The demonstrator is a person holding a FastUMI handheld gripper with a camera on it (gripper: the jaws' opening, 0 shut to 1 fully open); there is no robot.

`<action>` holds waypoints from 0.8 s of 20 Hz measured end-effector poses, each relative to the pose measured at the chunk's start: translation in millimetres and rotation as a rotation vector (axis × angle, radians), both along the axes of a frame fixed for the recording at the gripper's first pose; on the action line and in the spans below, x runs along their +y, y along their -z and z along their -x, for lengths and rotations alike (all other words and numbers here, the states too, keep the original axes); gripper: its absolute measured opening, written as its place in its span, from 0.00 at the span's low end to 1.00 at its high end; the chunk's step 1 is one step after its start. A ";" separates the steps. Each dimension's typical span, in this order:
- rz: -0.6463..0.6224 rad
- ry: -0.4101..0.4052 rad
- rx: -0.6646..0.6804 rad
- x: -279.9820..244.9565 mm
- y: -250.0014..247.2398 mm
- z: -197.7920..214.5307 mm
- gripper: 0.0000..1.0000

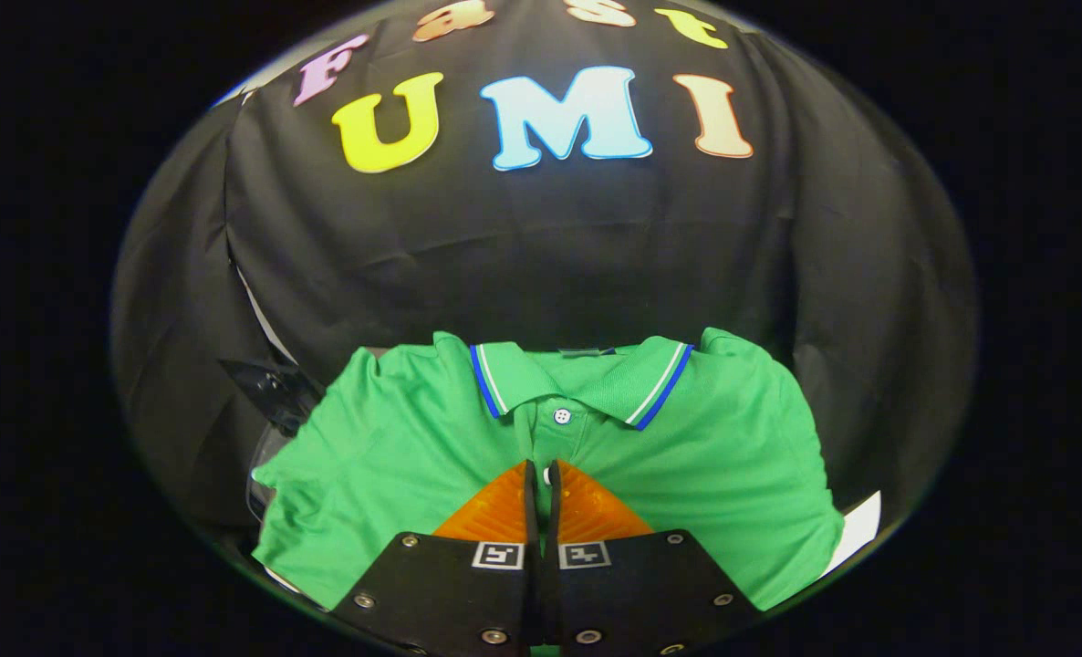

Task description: Put the clothes into the washing machine and then close the washing machine lid.

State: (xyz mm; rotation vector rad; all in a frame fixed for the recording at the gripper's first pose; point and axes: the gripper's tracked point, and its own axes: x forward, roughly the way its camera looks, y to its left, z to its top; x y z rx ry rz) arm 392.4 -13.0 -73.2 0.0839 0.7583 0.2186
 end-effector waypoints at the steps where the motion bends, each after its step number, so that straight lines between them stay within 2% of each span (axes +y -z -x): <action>1: -0.049 0.016 -0.007 1.5 -5.2 -0.7 0.00; 3: -0.119 0.031 -0.061 4.8 -25.0 -7.7 0.00; 9: -0.226 -0.013 -0.155 49.0 -63.6 -2.8 0.00; 13: -0.367 -0.067 -0.188 102.8 -98.2 14.1 0.00; 16: -0.387 -0.101 -0.217 138.7 -113.8 18.3 0.00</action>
